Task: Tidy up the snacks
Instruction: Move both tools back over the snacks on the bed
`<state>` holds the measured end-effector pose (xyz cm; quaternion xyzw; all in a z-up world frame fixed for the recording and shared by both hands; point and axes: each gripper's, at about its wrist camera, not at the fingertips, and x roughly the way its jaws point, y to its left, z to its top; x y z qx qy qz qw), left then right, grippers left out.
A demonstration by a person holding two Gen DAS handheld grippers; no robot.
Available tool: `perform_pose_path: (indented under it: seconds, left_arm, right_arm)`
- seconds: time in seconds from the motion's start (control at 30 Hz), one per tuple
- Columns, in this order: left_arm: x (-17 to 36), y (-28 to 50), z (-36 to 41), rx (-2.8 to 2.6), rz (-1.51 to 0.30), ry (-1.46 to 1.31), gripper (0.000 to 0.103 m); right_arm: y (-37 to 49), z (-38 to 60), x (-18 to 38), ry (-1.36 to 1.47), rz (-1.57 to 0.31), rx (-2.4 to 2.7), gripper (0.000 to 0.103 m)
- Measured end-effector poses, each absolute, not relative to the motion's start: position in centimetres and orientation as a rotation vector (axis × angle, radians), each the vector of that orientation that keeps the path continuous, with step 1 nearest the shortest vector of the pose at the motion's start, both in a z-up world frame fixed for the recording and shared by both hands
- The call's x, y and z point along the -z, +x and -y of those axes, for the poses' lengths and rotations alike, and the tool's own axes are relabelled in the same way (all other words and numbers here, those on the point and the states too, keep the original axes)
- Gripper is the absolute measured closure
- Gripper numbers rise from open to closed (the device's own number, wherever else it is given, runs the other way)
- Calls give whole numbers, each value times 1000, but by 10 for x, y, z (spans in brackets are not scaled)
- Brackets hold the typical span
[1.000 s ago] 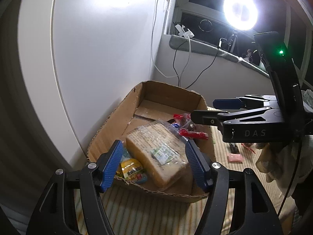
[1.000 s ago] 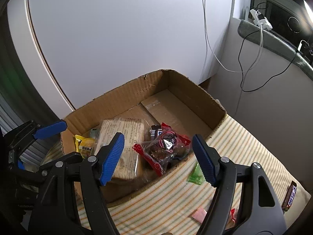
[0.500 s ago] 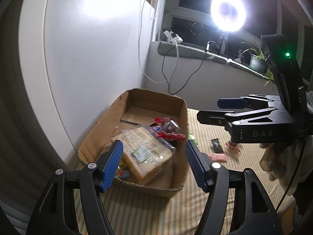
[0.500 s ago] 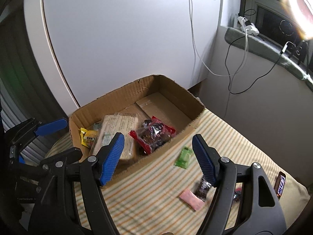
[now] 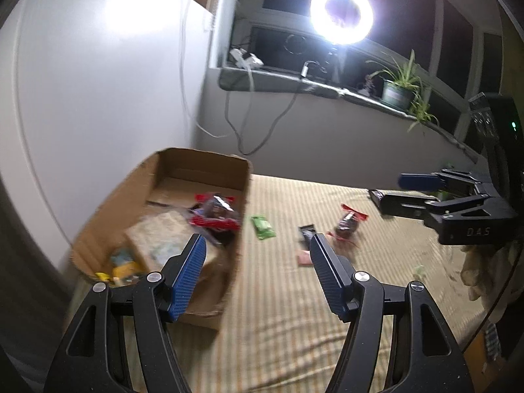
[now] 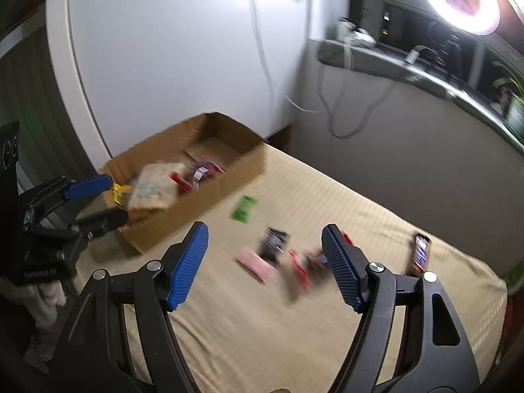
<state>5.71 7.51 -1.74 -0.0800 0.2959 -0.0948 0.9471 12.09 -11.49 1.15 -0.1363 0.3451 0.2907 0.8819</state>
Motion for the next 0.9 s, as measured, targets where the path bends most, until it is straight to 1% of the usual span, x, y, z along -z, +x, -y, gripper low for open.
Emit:
perform_pose_path:
  seconds: [0.23,0.5,0.67,0.9]
  left_arm:
    - [29,65,-43,265,-637,-153,37]
    - [49,77,-13,330,-702,-148,39]
    - [61,89,0,345,-748,-135,39]
    - [76,113,16,330,-800,-76,38]
  right_arm:
    - [115,191,6,-219,-766,-481,28]
    - [99,260,57,-174,-880,-372,28]
    - [93,268,81,-175,-916,-360,28]
    - [98,263,96,-198,-927,-367,28]
